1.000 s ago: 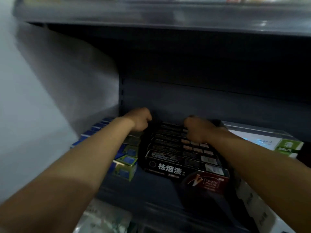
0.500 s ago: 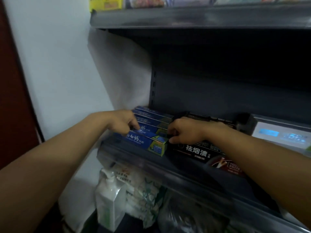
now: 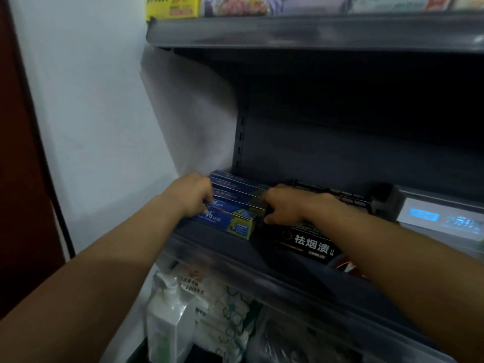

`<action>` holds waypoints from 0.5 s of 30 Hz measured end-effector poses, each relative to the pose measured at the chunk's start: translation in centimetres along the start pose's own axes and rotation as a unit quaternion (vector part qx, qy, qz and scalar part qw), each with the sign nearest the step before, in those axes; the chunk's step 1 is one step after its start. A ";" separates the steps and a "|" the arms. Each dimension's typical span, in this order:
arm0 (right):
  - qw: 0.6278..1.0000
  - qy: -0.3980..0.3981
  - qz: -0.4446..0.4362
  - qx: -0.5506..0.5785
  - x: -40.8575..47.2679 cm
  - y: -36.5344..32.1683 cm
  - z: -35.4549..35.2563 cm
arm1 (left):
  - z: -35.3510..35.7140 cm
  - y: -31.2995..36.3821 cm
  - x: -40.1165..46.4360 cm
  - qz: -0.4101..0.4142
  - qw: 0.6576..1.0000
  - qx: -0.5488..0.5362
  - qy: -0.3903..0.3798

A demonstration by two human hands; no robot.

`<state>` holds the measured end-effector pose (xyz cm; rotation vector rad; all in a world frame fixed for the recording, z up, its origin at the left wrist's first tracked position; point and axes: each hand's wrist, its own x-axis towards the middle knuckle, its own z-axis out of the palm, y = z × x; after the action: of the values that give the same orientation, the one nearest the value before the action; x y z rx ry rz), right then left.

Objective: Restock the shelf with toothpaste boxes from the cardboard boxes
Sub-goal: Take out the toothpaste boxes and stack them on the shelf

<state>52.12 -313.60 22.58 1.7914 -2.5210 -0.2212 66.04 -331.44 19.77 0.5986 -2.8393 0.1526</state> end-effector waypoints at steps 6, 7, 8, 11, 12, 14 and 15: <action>0.999 -0.002 0.029 -0.016 2.1 -0.1 0.8 | 0.3 0.0 1.1 0.022 0.999 -0.005 -0.032; 1.000 0.005 0.028 -0.012 2.4 -0.2 0.9 | 0.3 0.0 1.1 0.028 0.999 -0.015 -0.041; 0.999 0.011 0.028 -0.010 2.9 -0.2 1.0 | 0.3 -0.2 1.2 0.033 0.998 -0.026 -0.049; 0.999 0.023 0.029 -0.003 3.8 0.0 1.4 | 0.3 -0.3 1.2 0.033 0.997 -0.039 -0.057; 0.999 0.021 0.029 0.001 3.9 0.0 1.4 | 0.3 -0.3 1.3 0.032 0.997 -0.038 -0.052; 0.999 0.015 0.032 0.012 4.0 0.1 1.3 | 0.5 -0.2 1.3 0.024 0.998 -0.031 -0.043; 0.999 0.014 0.034 0.017 4.0 0.1 1.2 | 0.5 -0.1 1.4 0.020 0.999 -0.025 -0.037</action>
<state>50.55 -317.24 21.23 1.7040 -2.5763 -0.1523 64.74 -332.11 19.59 0.5478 -2.9190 0.0669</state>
